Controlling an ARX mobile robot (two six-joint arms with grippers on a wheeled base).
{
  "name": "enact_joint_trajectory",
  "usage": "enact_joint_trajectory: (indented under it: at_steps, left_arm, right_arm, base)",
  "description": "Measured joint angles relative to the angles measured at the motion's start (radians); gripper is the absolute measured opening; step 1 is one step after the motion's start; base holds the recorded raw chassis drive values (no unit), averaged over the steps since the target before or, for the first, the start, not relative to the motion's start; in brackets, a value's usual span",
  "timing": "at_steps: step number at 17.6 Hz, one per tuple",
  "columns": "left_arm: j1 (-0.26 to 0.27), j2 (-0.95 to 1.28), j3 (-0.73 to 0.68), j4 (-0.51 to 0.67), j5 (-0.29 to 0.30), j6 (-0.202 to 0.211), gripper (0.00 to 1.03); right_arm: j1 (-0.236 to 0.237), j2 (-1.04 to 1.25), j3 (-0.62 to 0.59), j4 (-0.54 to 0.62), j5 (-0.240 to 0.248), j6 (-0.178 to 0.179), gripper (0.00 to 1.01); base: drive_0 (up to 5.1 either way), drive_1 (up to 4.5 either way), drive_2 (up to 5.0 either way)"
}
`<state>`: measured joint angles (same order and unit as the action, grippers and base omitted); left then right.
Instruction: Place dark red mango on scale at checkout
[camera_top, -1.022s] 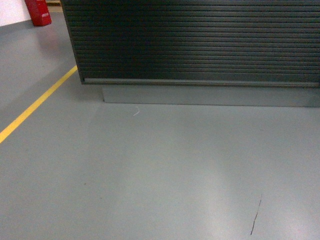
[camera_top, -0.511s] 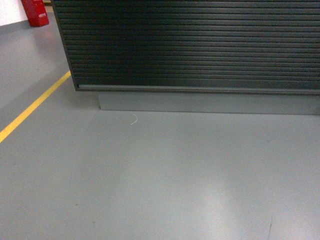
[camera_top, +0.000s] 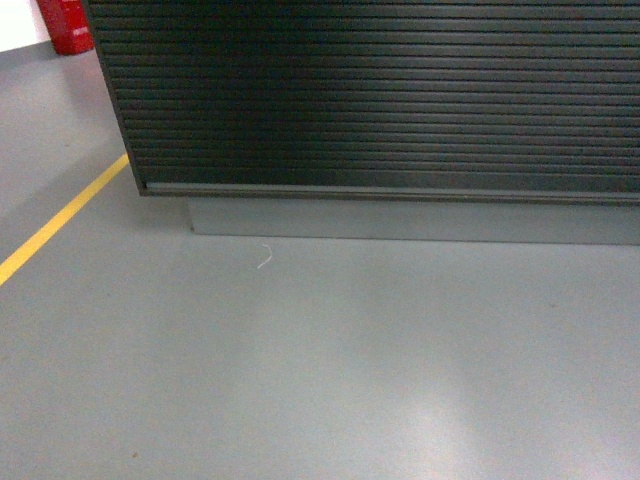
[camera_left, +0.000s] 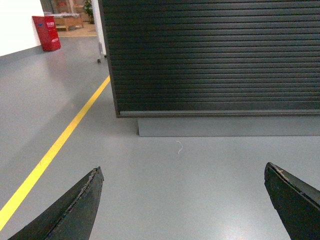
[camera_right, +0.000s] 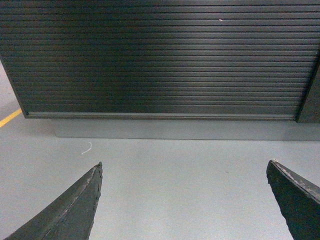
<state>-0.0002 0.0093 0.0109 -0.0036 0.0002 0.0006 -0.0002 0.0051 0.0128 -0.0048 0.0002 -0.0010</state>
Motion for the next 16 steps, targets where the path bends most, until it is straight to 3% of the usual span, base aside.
enact_joint_trajectory:
  at_steps: [16]
  left_arm:
    - [0.000,0.000,0.000,0.000,0.000,0.000,0.98]
  right_arm:
    - [0.000,0.000,0.000,0.001,0.000,0.000,0.98]
  base:
    - [0.0,2.70,-2.7]
